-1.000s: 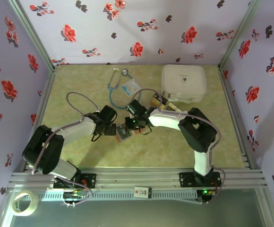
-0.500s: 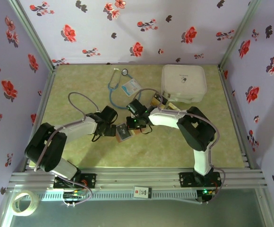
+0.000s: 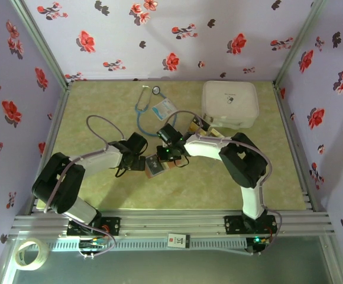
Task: Put the credit cards into the card holder
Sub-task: Insert the credit card into the card slot.
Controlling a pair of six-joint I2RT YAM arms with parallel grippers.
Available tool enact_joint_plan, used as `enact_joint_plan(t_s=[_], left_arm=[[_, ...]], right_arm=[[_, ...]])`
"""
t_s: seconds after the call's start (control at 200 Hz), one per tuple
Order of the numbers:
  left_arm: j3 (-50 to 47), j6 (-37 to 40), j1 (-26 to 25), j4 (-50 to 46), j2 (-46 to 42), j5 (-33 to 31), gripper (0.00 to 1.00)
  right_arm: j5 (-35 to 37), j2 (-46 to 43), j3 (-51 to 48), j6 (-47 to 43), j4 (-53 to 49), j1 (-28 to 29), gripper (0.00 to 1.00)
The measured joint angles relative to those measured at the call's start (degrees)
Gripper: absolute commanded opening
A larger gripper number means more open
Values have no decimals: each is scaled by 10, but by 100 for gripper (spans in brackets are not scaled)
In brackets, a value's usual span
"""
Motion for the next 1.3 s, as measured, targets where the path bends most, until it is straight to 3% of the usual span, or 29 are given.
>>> enact_joint_plan(t_s=[0.79,1.085,1.3], left_arm=[[2,0,0,-2,2,0,100],[2,2,5,-3,-3,0,100],[3,12,38,-17,-54,0,100]], right_arm=[[-11,7,9,2,0,16,0],[-7,-21,9,11,-6,19,23],[16,-86,8,13,-14,16,37]])
